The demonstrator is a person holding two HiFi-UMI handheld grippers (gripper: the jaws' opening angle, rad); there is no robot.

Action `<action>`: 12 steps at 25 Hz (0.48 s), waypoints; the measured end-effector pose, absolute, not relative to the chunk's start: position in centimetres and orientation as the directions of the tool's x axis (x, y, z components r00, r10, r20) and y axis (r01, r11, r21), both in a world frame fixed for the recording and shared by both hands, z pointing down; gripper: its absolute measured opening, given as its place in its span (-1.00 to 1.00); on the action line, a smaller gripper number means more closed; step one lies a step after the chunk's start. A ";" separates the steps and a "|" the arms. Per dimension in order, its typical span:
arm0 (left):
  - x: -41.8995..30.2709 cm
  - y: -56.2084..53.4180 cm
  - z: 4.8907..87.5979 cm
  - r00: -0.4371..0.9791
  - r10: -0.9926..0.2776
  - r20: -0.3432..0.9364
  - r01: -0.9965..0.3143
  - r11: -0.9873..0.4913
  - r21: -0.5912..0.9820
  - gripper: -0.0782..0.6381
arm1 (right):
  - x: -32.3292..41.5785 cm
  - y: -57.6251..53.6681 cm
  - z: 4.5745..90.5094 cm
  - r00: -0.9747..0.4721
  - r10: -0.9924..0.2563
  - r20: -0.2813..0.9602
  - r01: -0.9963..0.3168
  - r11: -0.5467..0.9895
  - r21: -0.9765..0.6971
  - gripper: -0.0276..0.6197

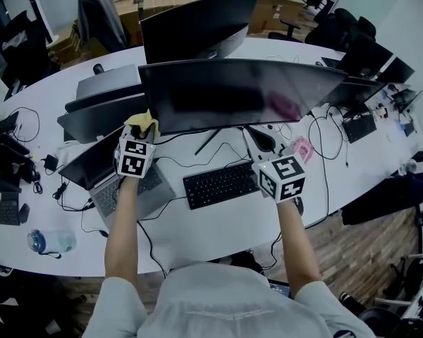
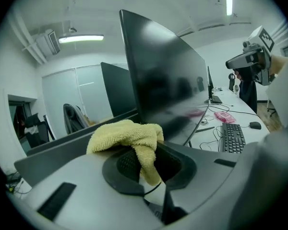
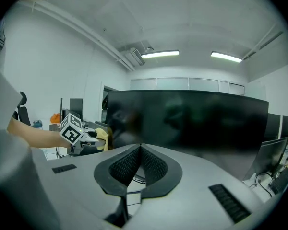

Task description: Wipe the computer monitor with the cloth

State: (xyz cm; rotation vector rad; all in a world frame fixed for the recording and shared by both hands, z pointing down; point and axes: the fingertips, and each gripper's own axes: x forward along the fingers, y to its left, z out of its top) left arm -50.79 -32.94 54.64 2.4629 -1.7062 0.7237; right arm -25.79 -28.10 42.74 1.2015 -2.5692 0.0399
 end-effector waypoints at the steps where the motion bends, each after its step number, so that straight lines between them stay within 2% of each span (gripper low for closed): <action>1: -50.8 -32.9 55.3 0.280 -0.864 0.418 -0.900 -0.388 -0.200 -0.61 | -25.6 -28.2 43.1 -0.599 -0.747 0.289 -0.758 0.645 0.097 -0.83; 4: -50.7 -33.0 58.4 0.282 -0.852 0.441 -0.915 -0.377 -0.143 -0.61 | -25.1 -28.2 44.2 -0.590 -0.747 0.307 -0.763 0.640 0.089 -0.83; 12: -50.7 -33.0 63.5 0.307 -0.833 0.460 -0.951 -0.259 0.166 -0.61 | -24.1 -28.1 45.8 -0.581 -0.748 0.320 -0.773 0.630 0.069 -0.83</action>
